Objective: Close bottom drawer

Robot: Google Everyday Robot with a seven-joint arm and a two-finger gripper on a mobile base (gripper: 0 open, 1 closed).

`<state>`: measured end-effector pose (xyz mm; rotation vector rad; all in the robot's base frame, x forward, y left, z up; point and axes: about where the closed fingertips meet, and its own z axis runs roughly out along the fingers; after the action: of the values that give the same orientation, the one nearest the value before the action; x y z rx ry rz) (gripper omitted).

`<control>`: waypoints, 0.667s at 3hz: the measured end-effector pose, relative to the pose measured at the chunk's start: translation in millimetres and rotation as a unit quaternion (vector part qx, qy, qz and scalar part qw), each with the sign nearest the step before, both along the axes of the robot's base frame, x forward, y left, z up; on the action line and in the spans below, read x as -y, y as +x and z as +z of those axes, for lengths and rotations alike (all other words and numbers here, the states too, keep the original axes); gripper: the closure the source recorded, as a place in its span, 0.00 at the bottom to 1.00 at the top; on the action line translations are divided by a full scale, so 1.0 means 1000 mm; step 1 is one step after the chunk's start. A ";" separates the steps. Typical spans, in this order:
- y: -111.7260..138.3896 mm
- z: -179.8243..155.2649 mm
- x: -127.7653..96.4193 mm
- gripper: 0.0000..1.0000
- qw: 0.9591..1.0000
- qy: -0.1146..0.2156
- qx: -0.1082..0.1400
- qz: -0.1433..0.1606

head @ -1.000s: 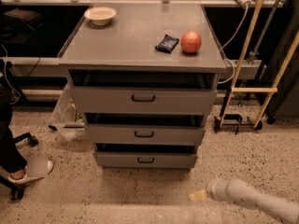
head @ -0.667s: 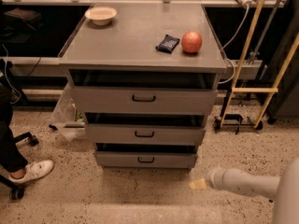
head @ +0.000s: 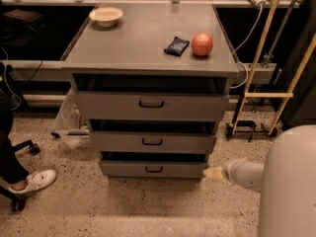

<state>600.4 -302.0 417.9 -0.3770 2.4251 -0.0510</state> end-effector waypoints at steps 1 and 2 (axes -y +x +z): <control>0.000 0.000 0.000 0.00 1.000 0.000 0.000 0.000; -0.009 0.007 0.001 0.00 1.000 -0.016 -0.003 -0.003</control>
Offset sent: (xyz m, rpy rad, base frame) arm -0.1157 -0.0205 0.0959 -0.4036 0.0861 -0.0933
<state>591.7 -303.5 424.4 -0.3834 2.4346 -0.0909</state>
